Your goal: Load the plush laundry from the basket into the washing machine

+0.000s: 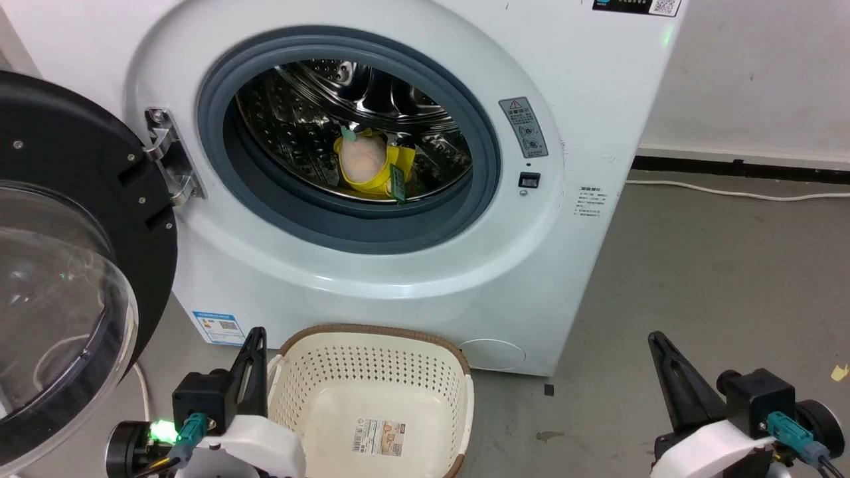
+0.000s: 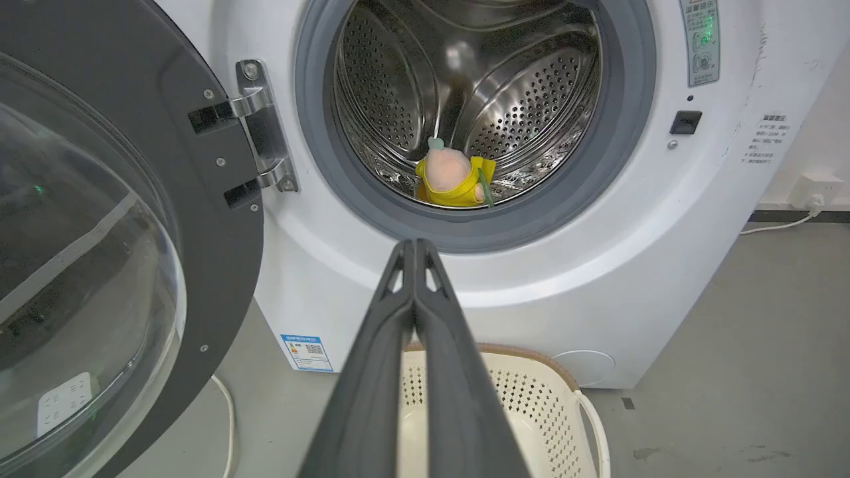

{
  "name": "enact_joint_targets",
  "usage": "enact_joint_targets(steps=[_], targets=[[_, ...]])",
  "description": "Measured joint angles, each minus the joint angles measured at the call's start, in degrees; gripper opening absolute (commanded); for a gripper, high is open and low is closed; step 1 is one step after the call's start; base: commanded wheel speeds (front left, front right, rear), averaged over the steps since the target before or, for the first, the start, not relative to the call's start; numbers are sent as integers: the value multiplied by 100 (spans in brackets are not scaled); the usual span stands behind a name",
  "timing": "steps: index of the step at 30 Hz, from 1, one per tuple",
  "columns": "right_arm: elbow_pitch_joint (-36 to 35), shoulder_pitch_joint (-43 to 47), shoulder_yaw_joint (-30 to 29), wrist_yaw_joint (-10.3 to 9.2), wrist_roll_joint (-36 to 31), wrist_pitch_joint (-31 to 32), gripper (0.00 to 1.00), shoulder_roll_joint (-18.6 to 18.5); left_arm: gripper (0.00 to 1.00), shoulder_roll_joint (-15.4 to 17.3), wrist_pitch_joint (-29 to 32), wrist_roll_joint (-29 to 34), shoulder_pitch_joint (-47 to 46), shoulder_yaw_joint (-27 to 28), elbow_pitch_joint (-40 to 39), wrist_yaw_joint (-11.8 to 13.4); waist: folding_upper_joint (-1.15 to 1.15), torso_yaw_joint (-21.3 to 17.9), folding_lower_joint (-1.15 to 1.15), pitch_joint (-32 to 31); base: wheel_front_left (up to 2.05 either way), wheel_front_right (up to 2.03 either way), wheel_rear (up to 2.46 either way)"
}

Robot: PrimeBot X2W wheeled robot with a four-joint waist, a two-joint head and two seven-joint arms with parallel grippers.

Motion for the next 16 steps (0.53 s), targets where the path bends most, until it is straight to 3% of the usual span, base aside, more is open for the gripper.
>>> enact_joint_targets(steps=[16], targets=[[21,-81,26,0,-53,194,0,0,0,-103,194,118,0,143,-69,-90,0,-17,0,-43,0,0,0]])
